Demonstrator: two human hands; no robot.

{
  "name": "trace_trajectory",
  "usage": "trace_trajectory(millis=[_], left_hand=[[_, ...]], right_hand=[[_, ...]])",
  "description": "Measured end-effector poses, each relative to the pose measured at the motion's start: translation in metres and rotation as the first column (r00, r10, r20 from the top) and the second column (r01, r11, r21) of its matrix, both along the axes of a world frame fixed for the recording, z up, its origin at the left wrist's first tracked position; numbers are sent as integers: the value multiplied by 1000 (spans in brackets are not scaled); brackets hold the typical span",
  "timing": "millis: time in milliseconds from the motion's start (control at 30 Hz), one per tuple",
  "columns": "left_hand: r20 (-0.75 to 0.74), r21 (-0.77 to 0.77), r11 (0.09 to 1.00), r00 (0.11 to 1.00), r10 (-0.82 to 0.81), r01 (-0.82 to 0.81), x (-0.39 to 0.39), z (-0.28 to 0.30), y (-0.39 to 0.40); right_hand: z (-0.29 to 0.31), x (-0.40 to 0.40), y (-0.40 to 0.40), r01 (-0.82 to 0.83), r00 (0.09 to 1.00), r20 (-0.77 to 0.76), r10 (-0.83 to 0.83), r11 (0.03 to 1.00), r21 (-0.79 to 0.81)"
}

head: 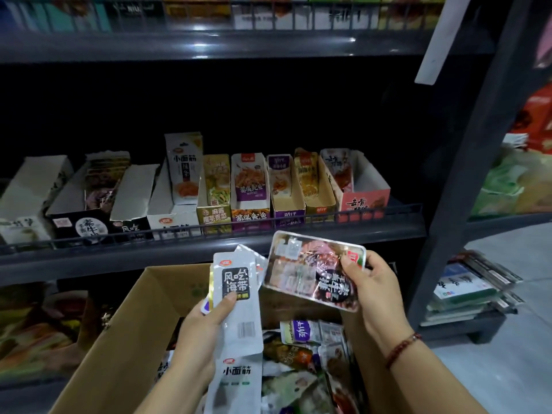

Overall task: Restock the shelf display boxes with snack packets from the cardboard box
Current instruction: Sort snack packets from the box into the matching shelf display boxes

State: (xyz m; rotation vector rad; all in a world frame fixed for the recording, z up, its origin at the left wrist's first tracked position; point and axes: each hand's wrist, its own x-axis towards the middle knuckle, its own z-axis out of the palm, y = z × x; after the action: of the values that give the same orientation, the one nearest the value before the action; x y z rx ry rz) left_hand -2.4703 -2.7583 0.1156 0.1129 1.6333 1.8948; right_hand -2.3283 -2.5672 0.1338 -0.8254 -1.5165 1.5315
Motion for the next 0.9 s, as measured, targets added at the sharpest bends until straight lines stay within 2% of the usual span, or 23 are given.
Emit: trace_trajectory(millis=[133,200,267,367,467,533,700,833,900], left_hand=[[-215,-79,997,977,6,-24,9,13,6],[-291,-76,997,956,-41,20,18,21,11],[-322,-39,996,943,-87,78,25,27,14],[-241,97,986,964,-111,137,24,34,10],[-148,192,971,982,-115,142,15,37,1],[-90,221,965,988,-125,142,9,37,-4],[57,289,952,991,-119,97,-3,36,-4],[73,320,947,996,-48,23,-11,38,1],[59,327,944,998,31,-48,-15,39,4]], right_hand=[[14,-4,-24,32,998,42,-42,975,218],[16,-10,-47,-33,997,80,9,950,309],[12,-16,-67,-163,984,126,126,923,350],[0,-23,-83,-371,920,309,242,794,482],[-4,-28,-80,-469,863,472,179,629,620],[0,-32,-76,-488,854,492,172,594,639],[10,-46,-67,-534,840,446,308,613,583],[24,-58,-70,-460,884,316,344,759,461],[28,-66,-71,-421,900,271,341,844,334]])
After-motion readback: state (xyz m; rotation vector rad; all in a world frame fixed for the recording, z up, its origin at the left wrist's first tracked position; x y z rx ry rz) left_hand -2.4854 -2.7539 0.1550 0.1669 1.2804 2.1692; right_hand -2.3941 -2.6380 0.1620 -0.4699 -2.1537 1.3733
